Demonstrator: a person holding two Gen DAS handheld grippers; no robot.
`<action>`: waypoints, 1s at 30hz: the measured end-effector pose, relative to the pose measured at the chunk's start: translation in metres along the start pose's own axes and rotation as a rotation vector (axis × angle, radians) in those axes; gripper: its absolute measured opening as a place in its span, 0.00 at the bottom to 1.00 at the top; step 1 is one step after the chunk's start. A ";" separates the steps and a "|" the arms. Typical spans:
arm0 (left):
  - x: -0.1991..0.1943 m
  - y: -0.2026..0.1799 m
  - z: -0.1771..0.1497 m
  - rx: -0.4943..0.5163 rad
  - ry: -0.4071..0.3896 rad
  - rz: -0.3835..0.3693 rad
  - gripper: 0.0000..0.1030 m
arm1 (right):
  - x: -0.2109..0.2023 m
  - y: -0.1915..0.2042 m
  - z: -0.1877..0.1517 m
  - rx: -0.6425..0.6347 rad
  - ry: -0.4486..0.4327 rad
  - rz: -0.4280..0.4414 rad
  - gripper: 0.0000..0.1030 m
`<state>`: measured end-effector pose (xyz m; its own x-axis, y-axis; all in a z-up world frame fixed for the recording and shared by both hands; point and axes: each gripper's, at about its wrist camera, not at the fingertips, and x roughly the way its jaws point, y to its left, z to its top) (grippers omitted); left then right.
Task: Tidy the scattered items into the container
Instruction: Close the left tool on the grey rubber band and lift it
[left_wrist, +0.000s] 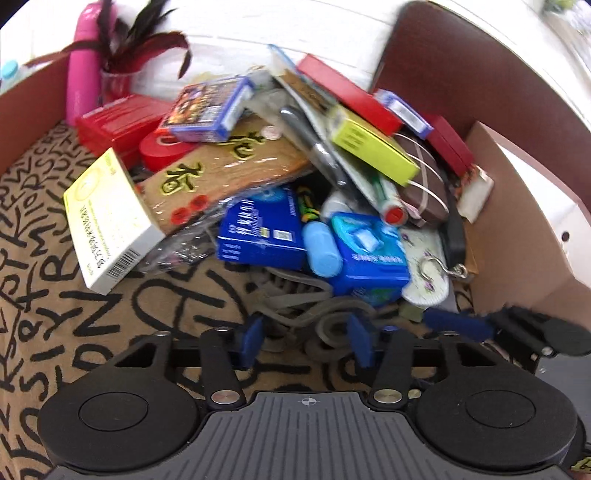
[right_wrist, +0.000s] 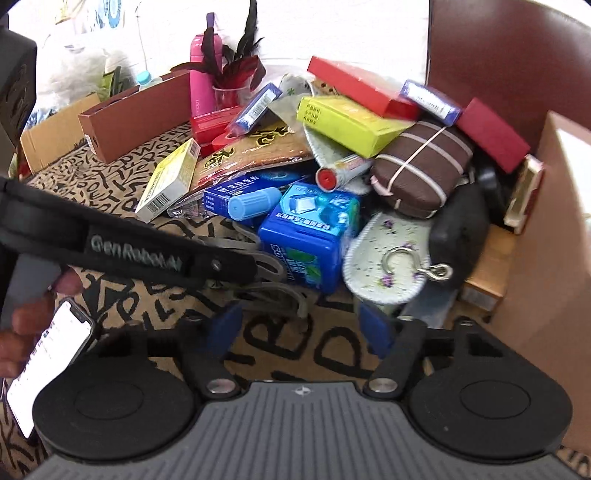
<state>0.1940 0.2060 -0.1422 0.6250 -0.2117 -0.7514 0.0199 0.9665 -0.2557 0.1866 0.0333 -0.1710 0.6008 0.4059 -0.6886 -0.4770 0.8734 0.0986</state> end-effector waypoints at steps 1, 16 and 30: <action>0.001 0.003 0.001 -0.011 0.000 -0.014 0.56 | 0.003 -0.001 0.001 0.009 0.004 0.009 0.63; -0.016 0.005 -0.017 -0.154 -0.006 -0.060 0.46 | -0.022 0.004 -0.011 0.003 0.009 0.008 0.09; -0.046 -0.056 -0.098 -0.051 0.109 -0.192 0.58 | -0.118 -0.026 -0.106 0.091 0.038 -0.070 0.13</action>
<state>0.0878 0.1475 -0.1529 0.5257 -0.4083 -0.7463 0.0896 0.8990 -0.4287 0.0605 -0.0660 -0.1690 0.6049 0.3340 -0.7229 -0.3733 0.9208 0.1131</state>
